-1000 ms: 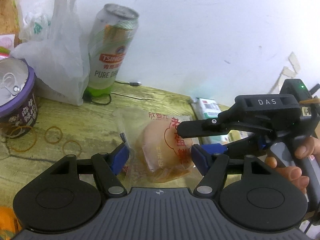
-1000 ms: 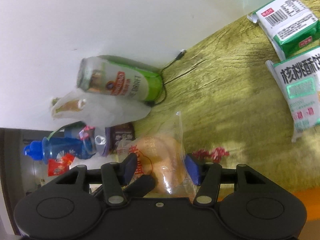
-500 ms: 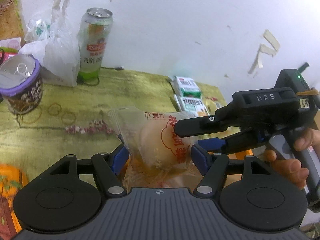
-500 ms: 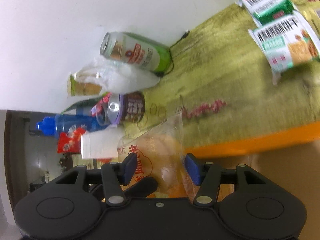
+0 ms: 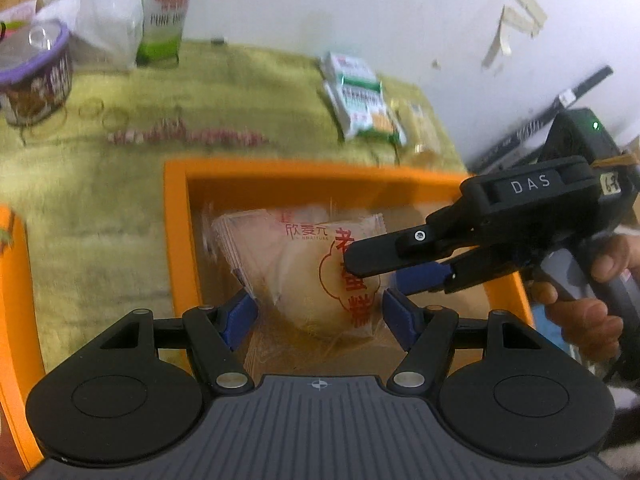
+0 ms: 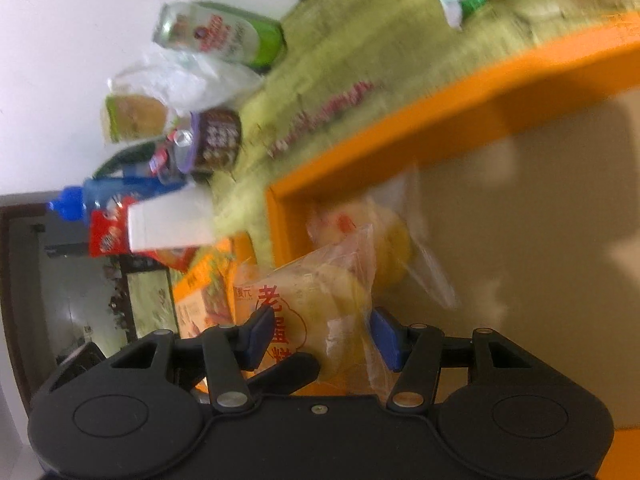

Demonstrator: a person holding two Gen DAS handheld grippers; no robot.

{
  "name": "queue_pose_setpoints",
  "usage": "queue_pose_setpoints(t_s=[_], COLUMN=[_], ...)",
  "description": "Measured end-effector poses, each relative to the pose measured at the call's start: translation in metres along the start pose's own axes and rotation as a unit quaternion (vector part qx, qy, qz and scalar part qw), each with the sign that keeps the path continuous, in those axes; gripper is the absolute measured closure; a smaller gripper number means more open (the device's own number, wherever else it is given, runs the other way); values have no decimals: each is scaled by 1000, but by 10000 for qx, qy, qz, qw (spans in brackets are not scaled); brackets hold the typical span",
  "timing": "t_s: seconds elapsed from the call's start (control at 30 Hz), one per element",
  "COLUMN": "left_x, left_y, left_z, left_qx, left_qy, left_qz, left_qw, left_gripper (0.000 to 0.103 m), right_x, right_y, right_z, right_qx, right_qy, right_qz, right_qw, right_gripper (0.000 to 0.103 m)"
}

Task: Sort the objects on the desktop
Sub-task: 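Carry the egg cake package with both grippers over the orange tray, then lower the package beside the other egg cake and open both grippers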

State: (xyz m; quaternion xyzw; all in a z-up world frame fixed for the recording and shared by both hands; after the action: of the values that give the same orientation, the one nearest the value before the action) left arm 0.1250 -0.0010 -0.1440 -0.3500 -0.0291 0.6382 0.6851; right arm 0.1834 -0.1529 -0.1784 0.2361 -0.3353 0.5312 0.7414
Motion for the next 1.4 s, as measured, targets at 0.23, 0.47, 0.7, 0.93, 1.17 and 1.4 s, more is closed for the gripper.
queue_pose_setpoints(t_s=[0.23, 0.47, 0.7, 0.93, 1.17, 1.4], left_x=[-1, -1, -5, -14, -23, -28], left_y=[31, 50, 55, 56, 47, 49], left_z=[-14, -26, -28, -26, -2, -20], left_qx=[411, 700, 764, 936, 651, 629], left_qy=[-58, -185, -326, -456, -650, -428], left_qz=[35, -161, -564, -965, -1515, -1787], left_qw=[9991, 9972, 9949, 9899, 9842, 9810], left_gripper=[34, 33, 30, 23, 19, 16], right_x=[-21, -33, -33, -34, -37, -36], right_y=[23, 38, 40, 38, 40, 42], right_z=[-11, -22, -26, -24, -25, -28], right_qx=[243, 410, 415, 394, 371, 409], right_qy=[256, 548, 674, 747, 797, 829], right_qz=[-19, 159, 370, 467, 427, 465], right_qw=[9994, 9975, 9962, 9953, 9952, 9946], right_gripper=[50, 50, 50, 50, 50, 50])
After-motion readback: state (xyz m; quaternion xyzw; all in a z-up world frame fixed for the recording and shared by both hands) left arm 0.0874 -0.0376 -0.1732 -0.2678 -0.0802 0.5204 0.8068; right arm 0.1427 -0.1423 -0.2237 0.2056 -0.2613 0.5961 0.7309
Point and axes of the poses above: each gripper's, at about its wrist camera, not at the fingertips, and z roughly against the way its jaws point, x to its left, y to its underside, the point moved 5 cm from there along -z, roughly the way its jaws point, and after that the axes turned 8 degrees about -x, right-handed, at the moved point
